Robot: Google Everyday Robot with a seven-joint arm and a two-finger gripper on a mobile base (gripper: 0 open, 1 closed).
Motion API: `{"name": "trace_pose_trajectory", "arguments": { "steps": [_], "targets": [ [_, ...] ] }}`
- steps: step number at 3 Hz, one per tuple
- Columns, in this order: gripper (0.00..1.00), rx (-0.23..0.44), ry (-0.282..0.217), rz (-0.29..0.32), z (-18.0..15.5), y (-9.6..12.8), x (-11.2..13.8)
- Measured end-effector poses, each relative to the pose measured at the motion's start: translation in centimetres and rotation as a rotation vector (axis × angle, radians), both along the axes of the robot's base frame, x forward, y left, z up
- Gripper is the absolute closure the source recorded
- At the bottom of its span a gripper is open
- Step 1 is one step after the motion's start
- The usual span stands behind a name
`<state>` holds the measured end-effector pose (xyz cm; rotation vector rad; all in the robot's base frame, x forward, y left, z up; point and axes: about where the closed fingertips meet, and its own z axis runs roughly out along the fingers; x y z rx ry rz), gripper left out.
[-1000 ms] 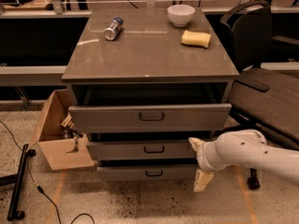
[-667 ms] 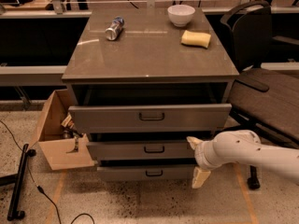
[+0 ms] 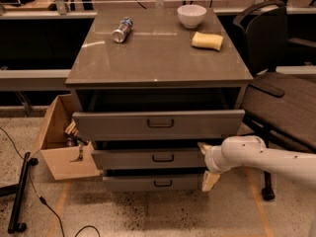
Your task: Open middle drawer
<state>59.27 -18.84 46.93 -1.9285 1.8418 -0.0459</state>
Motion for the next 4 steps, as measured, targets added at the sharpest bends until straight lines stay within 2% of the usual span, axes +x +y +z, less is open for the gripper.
{"name": "trace_pose_trajectory", "arguments": {
  "steps": [2, 3, 4],
  "targets": [
    [0.00, 0.017, -0.011, -0.018, -3.0, -0.3, 4.4],
    [0.16, 0.022, -0.003, -0.020, -4.1, -0.3, 5.8],
    [0.41, 0.047, 0.033, -0.012, -5.2, 0.1, 5.1]
  ]
}}
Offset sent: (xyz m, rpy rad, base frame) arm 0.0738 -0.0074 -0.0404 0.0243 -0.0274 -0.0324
